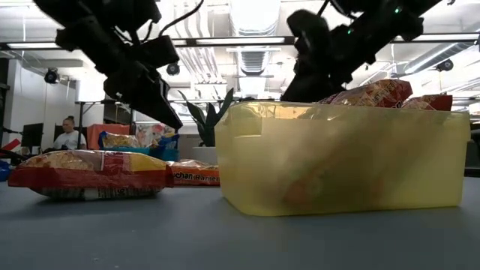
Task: Sort Maruchan noodles
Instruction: Put the orange bag into the black bin
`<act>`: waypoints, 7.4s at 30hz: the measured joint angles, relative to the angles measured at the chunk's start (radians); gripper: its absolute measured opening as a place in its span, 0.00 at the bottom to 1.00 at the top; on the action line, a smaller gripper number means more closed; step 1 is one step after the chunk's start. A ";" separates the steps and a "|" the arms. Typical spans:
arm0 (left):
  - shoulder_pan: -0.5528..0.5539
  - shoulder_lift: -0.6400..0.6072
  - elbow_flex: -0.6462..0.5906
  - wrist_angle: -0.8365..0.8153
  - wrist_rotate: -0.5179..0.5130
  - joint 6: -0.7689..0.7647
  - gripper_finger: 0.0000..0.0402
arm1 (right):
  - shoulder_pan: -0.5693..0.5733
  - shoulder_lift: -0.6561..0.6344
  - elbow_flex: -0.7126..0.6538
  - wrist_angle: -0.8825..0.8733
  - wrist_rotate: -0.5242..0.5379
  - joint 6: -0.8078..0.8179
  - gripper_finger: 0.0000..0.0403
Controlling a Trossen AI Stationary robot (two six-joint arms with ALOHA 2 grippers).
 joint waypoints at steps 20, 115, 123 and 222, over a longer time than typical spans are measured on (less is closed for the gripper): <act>0.000 0.087 -0.096 0.137 0.012 -0.027 0.09 | -0.070 0.127 0.146 -0.053 -0.029 0.022 0.17; 0.007 0.148 -0.218 0.321 0.002 -0.034 0.09 | -0.155 0.583 0.308 0.345 -0.158 0.082 0.47; 0.006 0.148 -0.218 0.327 0.003 -0.033 0.09 | -0.155 0.591 0.308 0.363 -0.155 0.061 0.40; -0.029 -0.280 -0.353 0.366 0.051 -0.208 0.09 | -0.180 0.596 0.532 0.284 -0.412 -0.331 0.02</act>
